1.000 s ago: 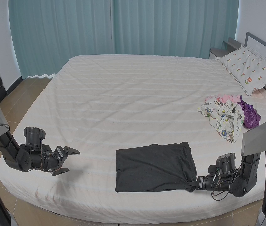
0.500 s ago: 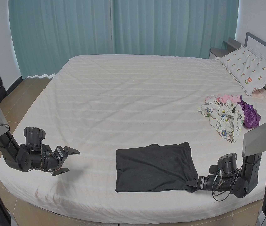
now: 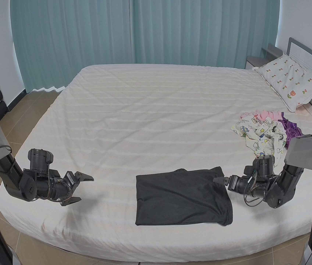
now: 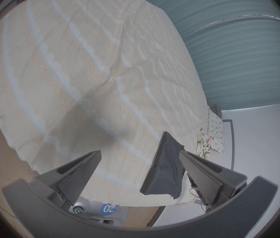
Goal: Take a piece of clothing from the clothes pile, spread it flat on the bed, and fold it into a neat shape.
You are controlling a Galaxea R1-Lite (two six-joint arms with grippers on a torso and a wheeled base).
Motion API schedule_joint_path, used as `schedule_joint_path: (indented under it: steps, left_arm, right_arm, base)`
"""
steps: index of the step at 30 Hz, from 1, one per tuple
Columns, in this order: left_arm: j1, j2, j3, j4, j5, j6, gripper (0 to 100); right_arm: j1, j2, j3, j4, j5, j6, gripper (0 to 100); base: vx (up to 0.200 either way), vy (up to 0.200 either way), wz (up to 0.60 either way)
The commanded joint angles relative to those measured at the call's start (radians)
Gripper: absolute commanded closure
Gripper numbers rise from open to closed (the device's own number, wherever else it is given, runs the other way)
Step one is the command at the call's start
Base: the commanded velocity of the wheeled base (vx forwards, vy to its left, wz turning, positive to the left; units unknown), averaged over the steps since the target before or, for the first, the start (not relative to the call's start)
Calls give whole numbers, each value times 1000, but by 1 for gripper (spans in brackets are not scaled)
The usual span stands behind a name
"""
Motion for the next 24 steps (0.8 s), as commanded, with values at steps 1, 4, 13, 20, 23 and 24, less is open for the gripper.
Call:
schedule_joint_path:
  steps: [1, 4, 13, 20, 23, 24]
  left_arm:
    - [0, 1, 0, 0, 0, 0, 0]
    - [0, 1, 0, 0, 0, 0, 0]
    - [0, 1, 0, 0, 0, 0, 0]
    - [0, 1, 0, 0, 0, 0, 0]
    - [0, 1, 2, 0, 0, 0, 0]
    - [0, 1, 2, 0, 0, 1, 0]
  right_arm:
    - [-10, 94, -249, 144, -35, 46, 0]
    - [-4, 168, -402, 216, -82, 48, 0]
    - [13, 237, -549, 311, -111, 69, 100]
    - [7, 240, -575, 312, -151, 147, 100]
    - [2, 236, -571, 305, -154, 190, 100]
    - [1, 236, -569, 305, -156, 198, 100]
  base:
    - [0, 0, 0]
    - [0, 0, 0]
    - [0, 0, 0]
    - [0, 0, 0]
    - [0, 0, 0]
    - [0, 0, 0]
